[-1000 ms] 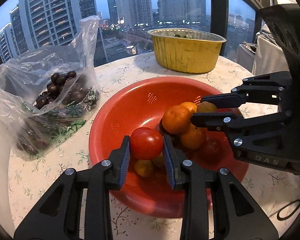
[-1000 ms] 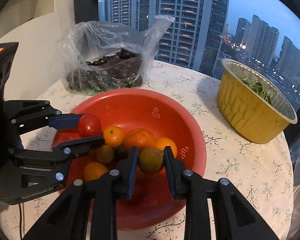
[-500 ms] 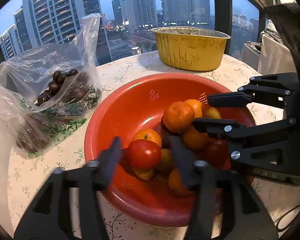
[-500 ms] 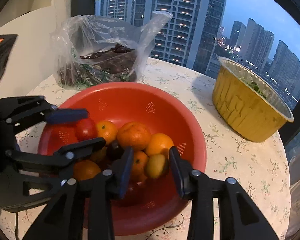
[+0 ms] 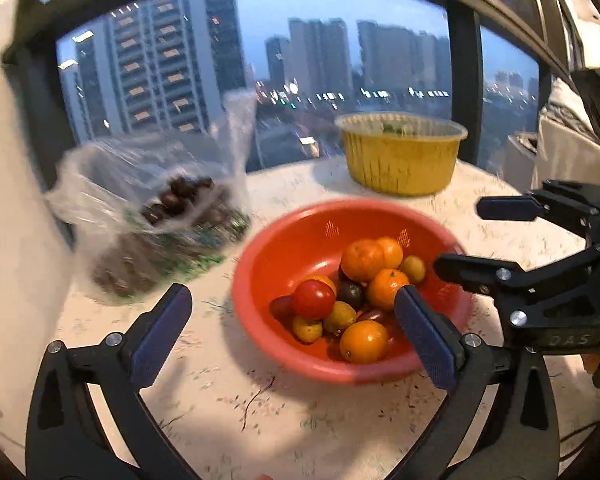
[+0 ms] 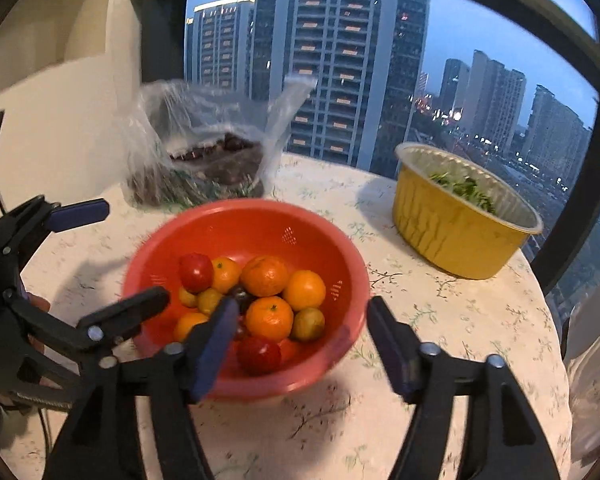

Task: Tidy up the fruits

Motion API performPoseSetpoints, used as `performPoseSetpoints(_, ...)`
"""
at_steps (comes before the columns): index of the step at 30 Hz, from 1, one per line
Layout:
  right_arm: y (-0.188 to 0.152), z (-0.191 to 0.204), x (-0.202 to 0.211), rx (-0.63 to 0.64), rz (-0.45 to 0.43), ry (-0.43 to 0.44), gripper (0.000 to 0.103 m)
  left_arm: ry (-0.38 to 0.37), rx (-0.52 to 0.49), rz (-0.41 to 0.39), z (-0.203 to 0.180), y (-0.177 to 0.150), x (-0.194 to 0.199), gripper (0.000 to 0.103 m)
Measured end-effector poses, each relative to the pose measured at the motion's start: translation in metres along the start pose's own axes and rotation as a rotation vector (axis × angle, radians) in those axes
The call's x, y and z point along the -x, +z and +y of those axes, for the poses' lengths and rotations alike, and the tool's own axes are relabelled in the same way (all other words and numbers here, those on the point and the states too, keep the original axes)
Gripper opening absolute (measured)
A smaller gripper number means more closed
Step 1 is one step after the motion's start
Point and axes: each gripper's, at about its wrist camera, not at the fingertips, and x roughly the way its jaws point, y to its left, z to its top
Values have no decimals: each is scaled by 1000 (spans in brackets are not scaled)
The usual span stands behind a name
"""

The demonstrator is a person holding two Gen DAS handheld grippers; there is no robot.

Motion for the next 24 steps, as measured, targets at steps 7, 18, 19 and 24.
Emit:
performPoseSetpoints(7, -29, -1, 76, -114, -149, -36, 96, 180, 13, -136, -27, -20, 85, 103)
performPoseSetpoints(18, -71, 15, 157, -131, -205, -176, 103, 179, 94, -48, -58, -56, 138, 103)
performPoseSetpoints(19, -76, 14, 159, -147, -183, -172, 103, 181, 107, -38, -59, -59, 140, 103)
performPoseSetpoints(24, -92, 9, 161, -210, -110, -164, 103, 220, 178, 34, -55, -77, 150, 103)
